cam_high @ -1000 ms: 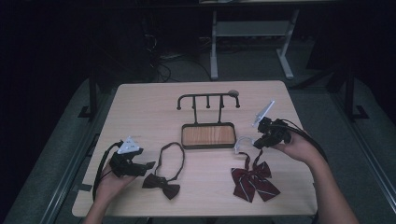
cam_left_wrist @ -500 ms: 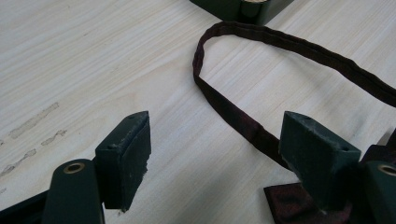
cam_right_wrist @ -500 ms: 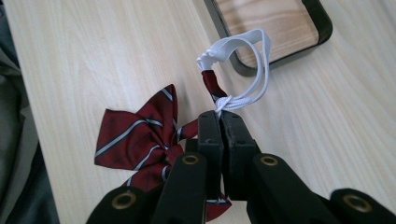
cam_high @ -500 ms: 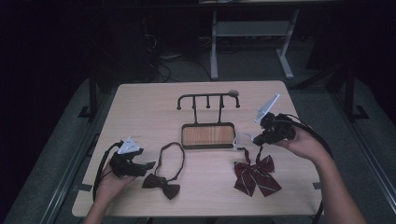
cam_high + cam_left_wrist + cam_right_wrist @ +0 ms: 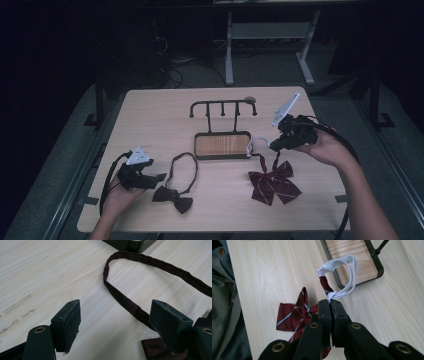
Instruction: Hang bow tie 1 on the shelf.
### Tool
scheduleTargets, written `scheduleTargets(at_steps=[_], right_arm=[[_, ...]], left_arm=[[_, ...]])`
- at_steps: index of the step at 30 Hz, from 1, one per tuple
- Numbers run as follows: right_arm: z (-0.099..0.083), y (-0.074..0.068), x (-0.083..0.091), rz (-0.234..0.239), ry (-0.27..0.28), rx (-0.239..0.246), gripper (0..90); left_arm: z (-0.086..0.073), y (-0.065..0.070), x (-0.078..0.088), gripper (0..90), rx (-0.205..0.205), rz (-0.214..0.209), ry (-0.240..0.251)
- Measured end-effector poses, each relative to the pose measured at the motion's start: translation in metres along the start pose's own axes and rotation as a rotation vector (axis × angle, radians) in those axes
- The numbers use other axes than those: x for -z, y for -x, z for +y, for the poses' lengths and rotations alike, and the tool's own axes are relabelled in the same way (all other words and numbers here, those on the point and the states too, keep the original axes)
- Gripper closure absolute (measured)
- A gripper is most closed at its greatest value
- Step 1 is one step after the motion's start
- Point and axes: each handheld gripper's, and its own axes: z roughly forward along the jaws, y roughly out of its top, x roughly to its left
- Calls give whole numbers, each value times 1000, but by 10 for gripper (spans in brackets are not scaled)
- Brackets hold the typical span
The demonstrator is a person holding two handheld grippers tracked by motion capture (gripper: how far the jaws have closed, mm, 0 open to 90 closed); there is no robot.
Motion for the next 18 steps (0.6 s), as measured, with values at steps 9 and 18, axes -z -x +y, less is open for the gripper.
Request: scheduleTargets(at_steps=[9,18], right_arm=[[9,2,13,-11,12,14,871],[20,6,23,-27,14,9,871]], left_arm=[[0,0,0,253,-2,-2,-2],[0,-1,0,253,-2,-2,0]])
